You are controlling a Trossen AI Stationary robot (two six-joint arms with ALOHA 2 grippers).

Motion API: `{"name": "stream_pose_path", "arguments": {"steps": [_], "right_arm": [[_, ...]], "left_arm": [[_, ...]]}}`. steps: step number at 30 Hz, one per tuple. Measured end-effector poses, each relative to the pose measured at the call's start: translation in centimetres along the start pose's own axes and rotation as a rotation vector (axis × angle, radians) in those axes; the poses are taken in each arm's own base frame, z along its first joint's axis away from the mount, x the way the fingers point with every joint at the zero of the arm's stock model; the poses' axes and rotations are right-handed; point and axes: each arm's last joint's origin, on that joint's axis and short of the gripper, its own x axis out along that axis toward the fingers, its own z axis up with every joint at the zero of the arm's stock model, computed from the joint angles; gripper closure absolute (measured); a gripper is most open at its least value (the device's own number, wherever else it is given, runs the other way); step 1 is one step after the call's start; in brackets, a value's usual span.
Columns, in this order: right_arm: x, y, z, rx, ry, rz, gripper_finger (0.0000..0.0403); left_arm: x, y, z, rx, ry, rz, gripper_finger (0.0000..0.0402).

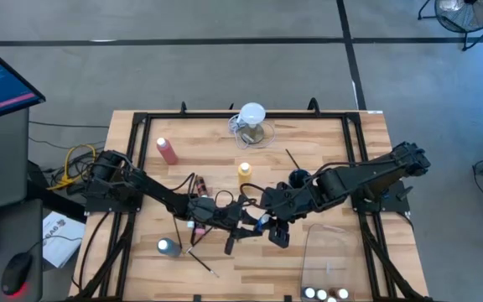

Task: Pick & Place Paint Supplies
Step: Put the small blue paint bottle into the transparent bin

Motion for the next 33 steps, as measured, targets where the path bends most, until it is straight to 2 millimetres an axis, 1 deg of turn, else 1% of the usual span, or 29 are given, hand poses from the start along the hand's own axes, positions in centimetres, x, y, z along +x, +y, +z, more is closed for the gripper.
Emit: {"name": "stream_pose_path", "arguments": {"steps": [5, 7, 14, 17, 21, 25, 33], "right_arm": [[0.0, -0.1, -0.1, -0.001, 0.006, -0.014, 0.0275], [0.0, -0.2, -0.2, -0.002, 0.013, -0.026, 0.0275], [0.0, -0.4, -0.6, 0.017, 0.048, -0.058, 0.0275], [-0.1, -0.1, -1.1, 0.022, 0.062, -0.066, 0.0275], [-0.1, 0.1, -2.1, 0.037, 0.106, -0.121, 0.0275], [-0.5, 0.4, -3.6, 0.068, 0.163, -0.204, 0.0275], [-1.5, 2.8, -7.1, 0.154, 0.234, -0.236, 0.0275]], "left_arm": [[0.0, 0.0, 0.0, -0.007, -0.003, 0.008, 0.027], [0.0, 0.0, 0.1, -0.008, -0.008, 0.009, 0.0258], [0.0, 0.1, 0.1, -0.007, -0.01, 0.013, 0.0255], [0.0, 0.0, 0.1, -0.003, -0.009, 0.007, 0.0255], [0.0, -0.2, 0.1, -0.002, -0.007, -0.023, 0.0253], [0.0, -0.2, 0.1, -0.003, -0.002, -0.039, 0.0256], [0.0, -0.2, 0.1, -0.004, -0.001, -0.039, 0.0259]]}}
